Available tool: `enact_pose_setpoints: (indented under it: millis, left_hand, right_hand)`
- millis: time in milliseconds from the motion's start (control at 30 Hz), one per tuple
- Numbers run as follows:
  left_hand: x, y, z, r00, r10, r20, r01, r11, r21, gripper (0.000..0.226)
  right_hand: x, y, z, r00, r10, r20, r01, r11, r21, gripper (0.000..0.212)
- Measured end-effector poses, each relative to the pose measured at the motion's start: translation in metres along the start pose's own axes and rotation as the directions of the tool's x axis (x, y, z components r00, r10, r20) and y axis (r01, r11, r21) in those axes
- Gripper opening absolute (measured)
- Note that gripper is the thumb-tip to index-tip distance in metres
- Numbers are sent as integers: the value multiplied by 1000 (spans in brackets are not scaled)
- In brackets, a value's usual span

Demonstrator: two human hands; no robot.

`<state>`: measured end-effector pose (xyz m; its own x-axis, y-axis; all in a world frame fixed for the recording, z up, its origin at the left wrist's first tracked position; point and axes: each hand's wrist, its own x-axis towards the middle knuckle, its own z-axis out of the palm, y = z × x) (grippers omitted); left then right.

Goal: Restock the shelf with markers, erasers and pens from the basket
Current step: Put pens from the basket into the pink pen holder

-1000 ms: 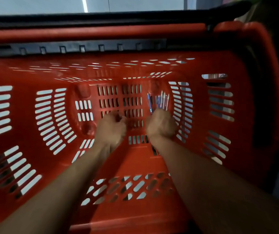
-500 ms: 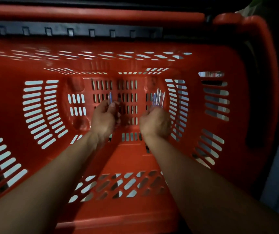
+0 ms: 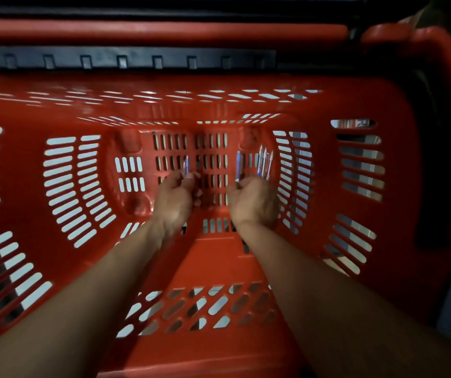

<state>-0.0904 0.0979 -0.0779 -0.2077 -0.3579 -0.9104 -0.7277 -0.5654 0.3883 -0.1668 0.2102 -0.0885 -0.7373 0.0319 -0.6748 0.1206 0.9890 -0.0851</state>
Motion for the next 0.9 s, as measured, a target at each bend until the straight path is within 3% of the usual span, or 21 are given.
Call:
enact_pose_setpoints:
  millis: [100, 167, 233, 367, 533, 633, 900]
  left_hand:
    - [-1, 6, 4, 999, -20, 32, 21, 999, -27, 22]
    - [-4, 8, 3, 994, -54, 96, 59, 997, -49, 33]
    - [-9, 10, 4, 981, -91, 171, 116, 983, -144, 40]
    - [-9, 13, 10, 985, -36, 169, 68, 980, -188, 21]
    - [-5, 10, 12, 987, -21, 162, 51, 982, -183, 17]
    - [-4, 10, 12, 982, -7, 190, 47, 977, -209, 19]
    - [-6, 10, 11, 979, 8, 203, 36, 976, -214, 20]
  right_hand:
    - [-22, -13, -5, 969, -174, 173, 139, 971, 197, 16]
    - [-32, -20, -9, 939, -247, 241, 182, 948, 261, 12]
    - [-36, -24, -12, 932, -257, 255, 174, 936, 305, 15]
    - [-28, -20, -18, 959, -215, 185, 148, 936, 320, 16]
    - [1, -4, -18, 999, 23, -46, -19, 997, 73, 19]
    - [11, 2, -14, 989, 111, -98, -117, 991, -63, 25]
    - [22, 2, -10, 980, 157, -119, -169, 981, -93, 25]
